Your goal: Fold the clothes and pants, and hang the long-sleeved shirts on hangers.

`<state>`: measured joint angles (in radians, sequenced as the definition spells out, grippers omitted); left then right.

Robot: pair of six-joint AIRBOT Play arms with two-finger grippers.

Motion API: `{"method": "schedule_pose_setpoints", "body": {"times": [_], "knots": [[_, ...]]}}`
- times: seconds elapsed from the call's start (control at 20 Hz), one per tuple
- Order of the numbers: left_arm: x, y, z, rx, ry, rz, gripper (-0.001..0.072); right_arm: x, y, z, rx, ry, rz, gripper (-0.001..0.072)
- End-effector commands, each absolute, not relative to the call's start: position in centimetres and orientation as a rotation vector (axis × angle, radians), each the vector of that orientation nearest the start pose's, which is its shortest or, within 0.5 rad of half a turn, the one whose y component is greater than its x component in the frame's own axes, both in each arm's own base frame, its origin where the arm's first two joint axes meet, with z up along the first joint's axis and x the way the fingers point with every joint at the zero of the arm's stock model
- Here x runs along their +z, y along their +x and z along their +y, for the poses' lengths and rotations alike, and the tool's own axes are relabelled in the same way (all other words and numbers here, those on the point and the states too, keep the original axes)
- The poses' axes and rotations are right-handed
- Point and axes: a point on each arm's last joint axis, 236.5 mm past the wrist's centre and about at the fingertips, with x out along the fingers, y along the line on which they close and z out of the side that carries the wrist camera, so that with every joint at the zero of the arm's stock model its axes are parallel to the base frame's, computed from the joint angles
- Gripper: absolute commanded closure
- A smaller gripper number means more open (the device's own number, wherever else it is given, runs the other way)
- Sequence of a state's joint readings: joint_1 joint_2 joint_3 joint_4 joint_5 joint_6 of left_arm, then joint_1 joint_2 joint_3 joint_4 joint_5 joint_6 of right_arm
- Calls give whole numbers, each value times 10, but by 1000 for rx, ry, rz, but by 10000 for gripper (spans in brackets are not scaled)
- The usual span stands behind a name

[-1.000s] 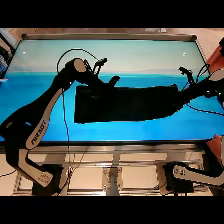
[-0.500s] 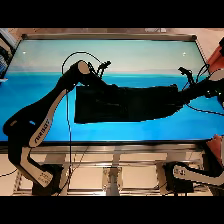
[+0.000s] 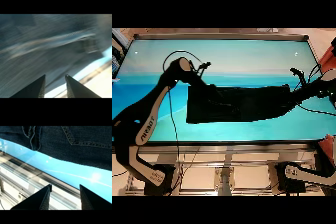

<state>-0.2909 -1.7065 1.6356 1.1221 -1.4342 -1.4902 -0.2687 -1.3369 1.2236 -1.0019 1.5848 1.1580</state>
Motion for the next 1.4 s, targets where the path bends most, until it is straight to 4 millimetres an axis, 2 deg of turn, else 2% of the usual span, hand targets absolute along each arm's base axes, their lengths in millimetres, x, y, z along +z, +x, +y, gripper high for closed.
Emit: {"method": "schedule_pose_setpoints", "body": {"times": [0.0,0.05,0.1,0.15,0.25,0.35,0.6,0.8,0.9,1.0,1.05,1.15,1.25,1.35], "knots": [[-12,388,-142,-391,-60,1571,425,37,326,42,536,360,1448,306],[-14,387,-128,-360,-96,1559,384,37,326,42,536,361,1449,306],[-18,385,-114,-332,-136,1554,216,37,326,42,536,361,1448,306],[-23,381,-104,-312,-178,1556,91,37,327,42,535,361,1447,306],[-37,371,-89,-296,-270,1588,78,36,329,42,531,360,1441,306],[-52,370,-84,-290,-359,1575,78,37,329,42,530,360,1438,306],[-78,397,-94,-278,-504,1416,80,37,329,42,530,361,1439,306],[-87,402,-119,-372,-601,1415,88,37,329,42,530,361,1439,306],[-98,400,-124,-374,-628,1440,91,37,329,43,533,363,1438,306],[-109,397,-126,-371,-634,1470,213,37,328,43,534,363,1440,306],[-112,395,-128,-372,-633,1478,315,37,328,43,534,363,1440,306],[-110,394,-129,-393,-618,1478,686,37,328,43,534,363,1440,306],[-96,390,-124,-418,-604,1474,680,37,328,43,534,364,1441,306],[-58,389,-111,-437,-622,1445,681,38,328,44,538,367,1439,306]]}}
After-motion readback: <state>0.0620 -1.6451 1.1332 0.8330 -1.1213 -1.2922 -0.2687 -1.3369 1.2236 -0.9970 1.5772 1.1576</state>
